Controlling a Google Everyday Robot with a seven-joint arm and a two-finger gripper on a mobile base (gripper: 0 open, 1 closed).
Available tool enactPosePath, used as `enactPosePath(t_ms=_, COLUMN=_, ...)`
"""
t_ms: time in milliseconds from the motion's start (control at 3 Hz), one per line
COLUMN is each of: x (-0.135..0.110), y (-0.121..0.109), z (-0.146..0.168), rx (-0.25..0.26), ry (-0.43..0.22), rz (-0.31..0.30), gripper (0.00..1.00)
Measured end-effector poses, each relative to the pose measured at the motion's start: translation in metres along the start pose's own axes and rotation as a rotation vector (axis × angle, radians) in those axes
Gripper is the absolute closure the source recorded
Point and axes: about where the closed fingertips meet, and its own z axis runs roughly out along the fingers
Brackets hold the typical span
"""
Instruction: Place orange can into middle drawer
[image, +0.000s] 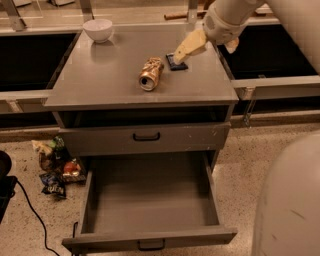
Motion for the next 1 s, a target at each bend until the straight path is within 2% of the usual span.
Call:
enactPosePath(t_ms=333, x=-0.031, y=0.015, z=0.022, rx=-0.001, ry=0.015, rz=0.086, gripper=0.0)
enactPosePath(t_ms=667, x=-0.059, y=0.037, z=0.042, rx=-0.018, ry=0.001, rz=0.194, gripper=0.0)
enactPosePath(t_ms=1000, x=-0.08, y=0.056, z=0.065, rx=-0.007, ry=-0.002, rz=0.283, gripper=0.0)
